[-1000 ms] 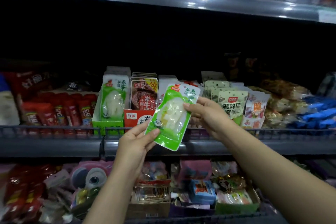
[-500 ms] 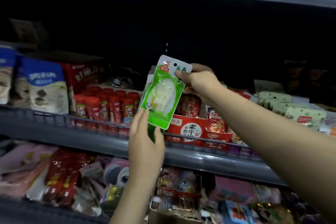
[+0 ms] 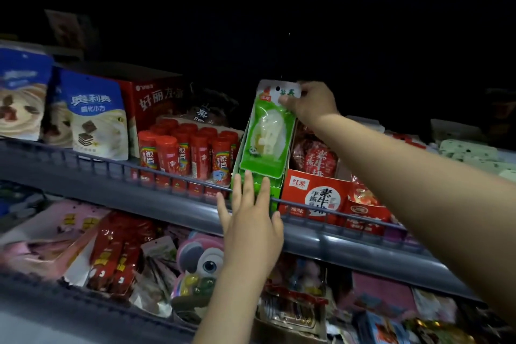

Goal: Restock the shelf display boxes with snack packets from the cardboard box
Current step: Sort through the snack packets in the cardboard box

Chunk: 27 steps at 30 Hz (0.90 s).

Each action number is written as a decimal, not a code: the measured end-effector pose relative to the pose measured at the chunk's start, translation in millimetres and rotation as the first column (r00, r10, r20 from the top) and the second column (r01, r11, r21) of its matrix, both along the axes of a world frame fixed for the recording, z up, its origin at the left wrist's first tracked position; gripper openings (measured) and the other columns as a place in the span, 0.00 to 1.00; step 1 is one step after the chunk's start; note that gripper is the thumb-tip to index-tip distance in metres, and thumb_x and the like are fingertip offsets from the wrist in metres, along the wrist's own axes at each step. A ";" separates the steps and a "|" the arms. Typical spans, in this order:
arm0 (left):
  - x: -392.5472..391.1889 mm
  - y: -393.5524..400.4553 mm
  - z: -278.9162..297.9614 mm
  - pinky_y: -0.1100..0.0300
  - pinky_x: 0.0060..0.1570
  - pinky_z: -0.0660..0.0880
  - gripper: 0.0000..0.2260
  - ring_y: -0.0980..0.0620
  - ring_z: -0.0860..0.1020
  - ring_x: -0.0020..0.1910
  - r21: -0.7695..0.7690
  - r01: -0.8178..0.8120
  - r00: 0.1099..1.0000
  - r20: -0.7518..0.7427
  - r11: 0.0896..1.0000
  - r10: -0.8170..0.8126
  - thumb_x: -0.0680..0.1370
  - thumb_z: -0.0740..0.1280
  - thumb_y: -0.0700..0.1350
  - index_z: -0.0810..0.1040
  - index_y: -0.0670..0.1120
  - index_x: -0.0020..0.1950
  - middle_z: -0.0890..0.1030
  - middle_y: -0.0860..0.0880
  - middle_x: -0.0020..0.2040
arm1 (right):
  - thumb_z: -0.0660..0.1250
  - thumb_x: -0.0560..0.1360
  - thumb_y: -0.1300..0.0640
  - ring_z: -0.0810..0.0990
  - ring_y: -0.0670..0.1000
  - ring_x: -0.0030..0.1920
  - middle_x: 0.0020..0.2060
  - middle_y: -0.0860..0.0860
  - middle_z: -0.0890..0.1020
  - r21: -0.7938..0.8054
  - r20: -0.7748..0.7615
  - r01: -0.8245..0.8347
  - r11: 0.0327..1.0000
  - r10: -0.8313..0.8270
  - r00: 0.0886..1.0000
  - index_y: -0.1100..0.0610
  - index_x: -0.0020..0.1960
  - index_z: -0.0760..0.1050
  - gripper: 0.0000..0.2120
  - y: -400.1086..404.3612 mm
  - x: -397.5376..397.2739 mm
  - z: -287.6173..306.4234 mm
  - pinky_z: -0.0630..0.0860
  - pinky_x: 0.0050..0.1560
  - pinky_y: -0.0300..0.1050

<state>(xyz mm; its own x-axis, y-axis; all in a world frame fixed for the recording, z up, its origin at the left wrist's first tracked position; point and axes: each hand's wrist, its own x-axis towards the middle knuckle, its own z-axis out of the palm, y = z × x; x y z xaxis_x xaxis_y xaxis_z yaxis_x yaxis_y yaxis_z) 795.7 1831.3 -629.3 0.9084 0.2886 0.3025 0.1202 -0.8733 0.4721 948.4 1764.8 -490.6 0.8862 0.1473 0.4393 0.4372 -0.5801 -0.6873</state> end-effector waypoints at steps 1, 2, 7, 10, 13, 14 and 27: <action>0.2 0.0 -1.0 0.48 0.68 0.29 0.29 0.53 0.29 0.72 0.013 0.006 1.000 -0.006 1.000 -0.006 0.81 0.54 0.52 0.40 0.54 0.77 0.31 0.52 0.74 | 0.70 0.74 0.52 0.80 0.53 0.53 0.53 0.53 0.81 -0.020 0.015 0.008 1.000 -0.008 1.000 0.60 0.57 0.78 0.15 -1.4 1.6 -1.1 0.73 0.52 0.42; 0.3 0.0 -2.0 0.48 0.68 0.30 0.30 0.53 0.28 0.71 0.018 0.012 1.000 -0.011 1.000 -0.012 0.81 0.54 0.51 0.39 0.54 0.77 0.30 0.52 0.72 | 0.70 0.73 0.52 0.80 0.53 0.52 0.52 0.53 0.82 -0.040 0.018 0.000 0.999 0.000 1.000 0.59 0.56 0.78 0.15 -2.7 3.2 -3.1 0.73 0.52 0.42; 2.0 -0.5 -3.0 0.49 0.69 0.31 0.30 0.54 0.27 0.70 -0.004 0.016 1.000 -0.005 1.000 -0.016 0.81 0.55 0.49 0.39 0.55 0.77 0.32 0.52 0.75 | 0.73 0.71 0.52 0.79 0.51 0.50 0.51 0.51 0.81 -0.169 -0.068 -0.101 0.981 0.090 0.994 0.56 0.54 0.79 0.14 1.2 2.7 -24.7 0.73 0.50 0.42; 2.4 -0.6 -3.0 0.48 0.71 0.33 0.29 0.54 0.29 0.72 -0.011 0.013 1.000 -0.003 1.000 -0.013 0.81 0.55 0.49 0.41 0.56 0.77 0.34 0.52 0.76 | 0.74 0.70 0.54 0.77 0.53 0.57 0.57 0.52 0.79 -0.219 -0.064 -0.128 0.967 0.117 0.991 0.57 0.57 0.77 0.17 3.4 -1.8 -31.4 0.69 0.50 0.39; 2.6 -1.2 -2.2 0.48 0.71 0.33 0.29 0.54 0.31 0.73 -0.020 0.005 1.000 -0.001 1.000 -0.005 0.81 0.55 0.48 0.43 0.56 0.77 0.35 0.53 0.76 | 0.73 0.70 0.58 0.75 0.52 0.59 0.60 0.52 0.76 -0.228 -0.036 -0.089 0.970 0.083 0.996 0.56 0.59 0.74 0.19 0.7 -4.1 -33.6 0.67 0.47 0.36; 2.4 -1.4 -2.1 0.48 0.71 0.33 0.29 0.54 0.31 0.73 -0.021 0.004 1.000 0.003 1.000 -0.004 0.81 0.55 0.48 0.43 0.56 0.77 0.36 0.53 0.76 | 0.73 0.70 0.59 0.75 0.53 0.60 0.61 0.52 0.76 -0.223 -0.038 -0.084 0.971 0.078 0.996 0.56 0.59 0.74 0.18 0.3 -4.0 -34.1 0.67 0.47 0.36; -3.6 -4.0 -1.7 0.52 0.72 0.37 0.24 0.54 0.39 0.76 -0.125 0.036 0.992 0.121 0.991 -0.021 0.81 0.55 0.50 0.52 0.53 0.77 0.44 0.51 0.78 | 0.70 0.73 0.52 0.77 0.52 0.55 0.57 0.51 0.78 -0.171 0.052 0.024 0.985 -0.015 0.999 0.52 0.63 0.75 0.19 -19.3 -24.0 -44.0 0.70 0.48 0.38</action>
<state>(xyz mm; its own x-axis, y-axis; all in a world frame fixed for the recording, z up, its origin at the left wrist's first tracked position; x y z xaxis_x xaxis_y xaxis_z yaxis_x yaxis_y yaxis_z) 792.1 1827.3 -631.0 0.8764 0.3061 0.3717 0.0323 -0.8076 0.5889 924.3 1745.4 -534.5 0.8668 0.2074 0.4536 0.4566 -0.6959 -0.5543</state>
